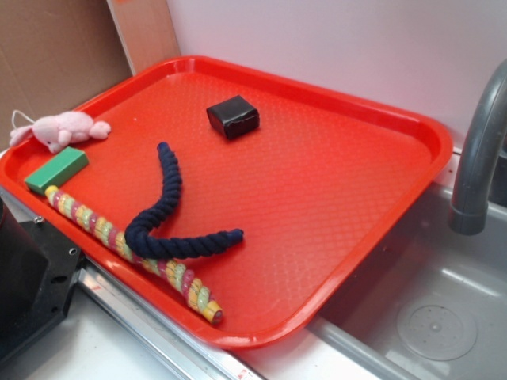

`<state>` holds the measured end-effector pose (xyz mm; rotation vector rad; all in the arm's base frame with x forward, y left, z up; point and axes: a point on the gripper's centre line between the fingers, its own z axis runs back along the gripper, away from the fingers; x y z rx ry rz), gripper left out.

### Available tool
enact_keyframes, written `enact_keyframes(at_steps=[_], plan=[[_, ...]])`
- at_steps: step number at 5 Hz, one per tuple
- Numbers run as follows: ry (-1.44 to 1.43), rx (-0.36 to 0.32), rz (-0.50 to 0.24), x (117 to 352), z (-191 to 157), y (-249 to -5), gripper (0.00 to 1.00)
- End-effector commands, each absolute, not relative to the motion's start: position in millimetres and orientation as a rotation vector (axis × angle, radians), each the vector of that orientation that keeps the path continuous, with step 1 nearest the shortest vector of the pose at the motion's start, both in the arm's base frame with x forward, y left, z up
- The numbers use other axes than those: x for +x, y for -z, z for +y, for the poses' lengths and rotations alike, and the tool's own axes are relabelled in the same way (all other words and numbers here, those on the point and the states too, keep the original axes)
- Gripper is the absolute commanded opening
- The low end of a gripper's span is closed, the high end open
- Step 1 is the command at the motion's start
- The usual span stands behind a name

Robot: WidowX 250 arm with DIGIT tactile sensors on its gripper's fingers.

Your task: Grab the carrot.

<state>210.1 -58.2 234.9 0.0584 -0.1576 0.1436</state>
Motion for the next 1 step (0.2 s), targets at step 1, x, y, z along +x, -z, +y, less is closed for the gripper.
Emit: enact_keyframes(at_steps=[1], plan=[[-0.230,0.068,-0.211,207.8,-55.0,-264.2,0.00]])
